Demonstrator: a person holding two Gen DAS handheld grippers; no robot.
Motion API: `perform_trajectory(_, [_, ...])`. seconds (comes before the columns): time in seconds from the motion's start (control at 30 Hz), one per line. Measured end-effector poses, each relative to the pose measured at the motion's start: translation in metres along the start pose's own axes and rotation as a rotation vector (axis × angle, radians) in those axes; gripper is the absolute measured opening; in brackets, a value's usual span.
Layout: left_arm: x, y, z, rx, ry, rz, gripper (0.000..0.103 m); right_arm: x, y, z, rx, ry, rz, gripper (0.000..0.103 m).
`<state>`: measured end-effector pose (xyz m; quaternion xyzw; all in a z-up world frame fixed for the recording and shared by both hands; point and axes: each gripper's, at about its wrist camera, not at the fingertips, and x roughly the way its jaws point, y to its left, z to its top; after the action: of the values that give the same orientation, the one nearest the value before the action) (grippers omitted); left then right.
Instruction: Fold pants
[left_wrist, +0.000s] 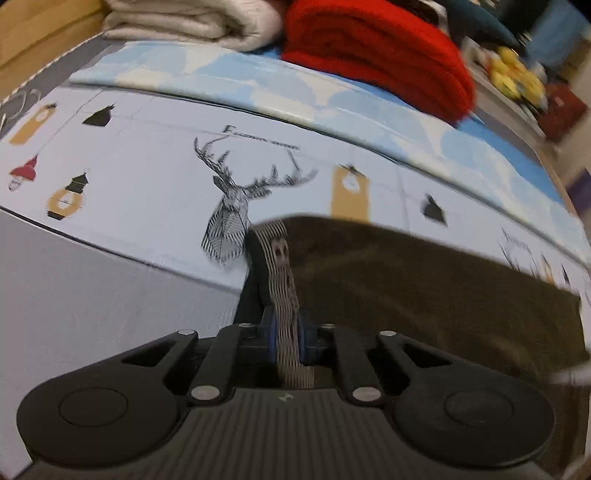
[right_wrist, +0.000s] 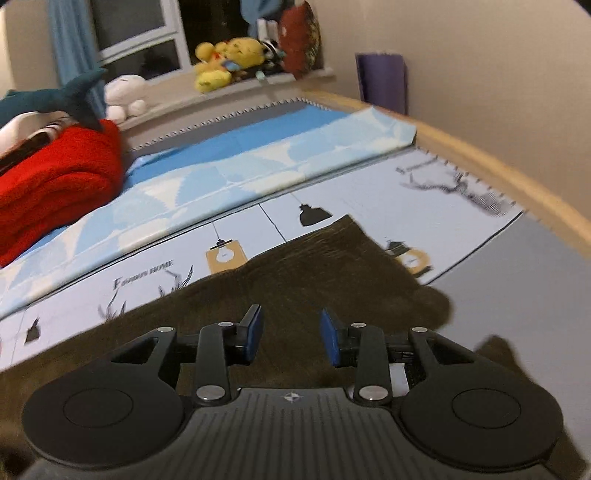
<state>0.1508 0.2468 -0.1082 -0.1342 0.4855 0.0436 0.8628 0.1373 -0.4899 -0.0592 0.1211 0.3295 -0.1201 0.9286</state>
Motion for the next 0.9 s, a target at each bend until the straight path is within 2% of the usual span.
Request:
perform_trajectory(0.13, [-0.031,0.008,-0.041,0.004,0.022,-0.04,0.012,-0.044,-0.022,-0.031,-0.053,0.011,0.012,0.036])
perform_trajectory(0.23, [-0.016,0.023,-0.08,-0.048,0.037,-0.011,0.015,-0.061,-0.046,-0.049,-0.034,0.045,-0.03,0.036])
perform_trajectory(0.3, [0.003,0.035,-0.1,-0.079,0.135,0.017,0.017,-0.067,-0.067,-0.06,-0.019,0.064,-0.069,0.036])
perform_trajectory(0.33, [0.01,0.038,-0.104,-0.085,0.167,0.031,0.026,-0.068,-0.077,-0.066,-0.01,0.072,-0.095,0.036])
perform_trajectory(0.37, [0.012,0.04,-0.105,-0.081,0.159,0.026,0.05,-0.068,-0.089,-0.072,0.002,0.093,-0.121,0.036])
perform_trajectory(0.43, [0.015,0.04,-0.108,-0.039,0.161,0.045,0.073,-0.068,-0.112,-0.083,0.032,0.135,-0.162,0.036])
perform_trajectory(0.53, [0.023,0.035,-0.114,0.016,0.182,0.054,0.075,-0.068,-0.15,-0.101,0.125,0.178,-0.209,0.036])
perform_trajectory(0.6, [0.031,0.031,-0.119,0.058,0.235,0.058,0.075,-0.062,-0.179,-0.114,0.228,0.257,-0.234,0.037])
perform_trajectory(0.67, [0.034,0.021,-0.126,0.136,0.25,0.066,0.069,-0.062,-0.206,-0.126,0.343,0.29,-0.261,0.037])
perform_trajectory(0.7, [0.036,0.015,-0.13,0.177,0.255,0.084,0.059,-0.063,-0.216,-0.131,0.389,0.295,-0.273,0.037])
perform_trajectory(0.8, [0.029,0.009,-0.133,0.228,0.242,0.105,0.043,-0.059,-0.234,-0.144,0.473,0.334,-0.281,0.038])
perform_trajectory(0.87, [0.016,0.009,-0.129,0.216,0.203,0.113,0.017,-0.054,-0.235,-0.148,0.473,0.353,-0.279,0.038])
perform_trajectory(0.9, [0.005,0.011,-0.128,0.2,0.176,0.11,0.017,-0.051,-0.235,-0.147,0.466,0.356,-0.277,0.038])
